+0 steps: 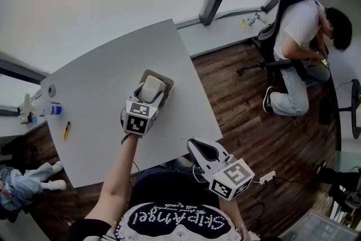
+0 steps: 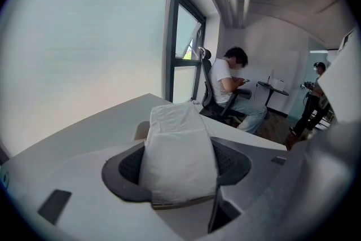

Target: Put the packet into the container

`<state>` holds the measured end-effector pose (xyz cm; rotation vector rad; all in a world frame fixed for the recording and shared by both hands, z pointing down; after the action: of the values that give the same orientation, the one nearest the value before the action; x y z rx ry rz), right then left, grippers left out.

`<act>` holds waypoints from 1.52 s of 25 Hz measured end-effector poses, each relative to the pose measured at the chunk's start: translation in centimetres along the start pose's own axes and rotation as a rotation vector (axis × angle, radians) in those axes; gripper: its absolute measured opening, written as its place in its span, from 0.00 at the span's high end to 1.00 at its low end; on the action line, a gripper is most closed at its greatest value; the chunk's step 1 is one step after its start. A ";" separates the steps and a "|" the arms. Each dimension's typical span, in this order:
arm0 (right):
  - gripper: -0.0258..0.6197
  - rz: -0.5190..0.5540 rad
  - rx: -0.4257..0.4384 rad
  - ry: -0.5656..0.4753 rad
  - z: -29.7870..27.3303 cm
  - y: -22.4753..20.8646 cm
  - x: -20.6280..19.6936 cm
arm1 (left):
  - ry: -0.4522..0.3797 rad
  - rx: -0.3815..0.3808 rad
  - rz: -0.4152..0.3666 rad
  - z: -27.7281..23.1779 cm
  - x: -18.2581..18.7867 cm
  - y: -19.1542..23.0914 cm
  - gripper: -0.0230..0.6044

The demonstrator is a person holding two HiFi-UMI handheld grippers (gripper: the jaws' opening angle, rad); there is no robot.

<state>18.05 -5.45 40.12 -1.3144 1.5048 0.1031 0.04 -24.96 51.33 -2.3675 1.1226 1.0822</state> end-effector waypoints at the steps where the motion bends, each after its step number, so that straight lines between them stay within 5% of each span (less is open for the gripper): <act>1: 0.94 0.001 0.001 -0.001 0.0 0.0 0.0 | 0.005 -0.002 -0.007 0.0 0.0 0.0 0.52; 25: 0.94 0.005 0.004 0.004 -0.3 0.6 0.0 | -0.043 0.005 -0.015 0.4 1.1 0.3 0.50; 38: 0.94 0.040 0.041 0.019 -1.3 1.6 0.1 | -0.196 0.078 0.031 5.1 3.9 2.3 0.50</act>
<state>16.03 -5.72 39.69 -1.2565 1.5423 0.0853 -2.64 -25.70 45.18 -2.1380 1.1131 1.2278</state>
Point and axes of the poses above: the fingertips, and each gripper's own axes: z backward along the fingers, y to its left, x out of its top, the point moved 9 cm from there along z, backward along the fingers, and after that the axes turned 2 degrees about x, right-handed, at the moved point
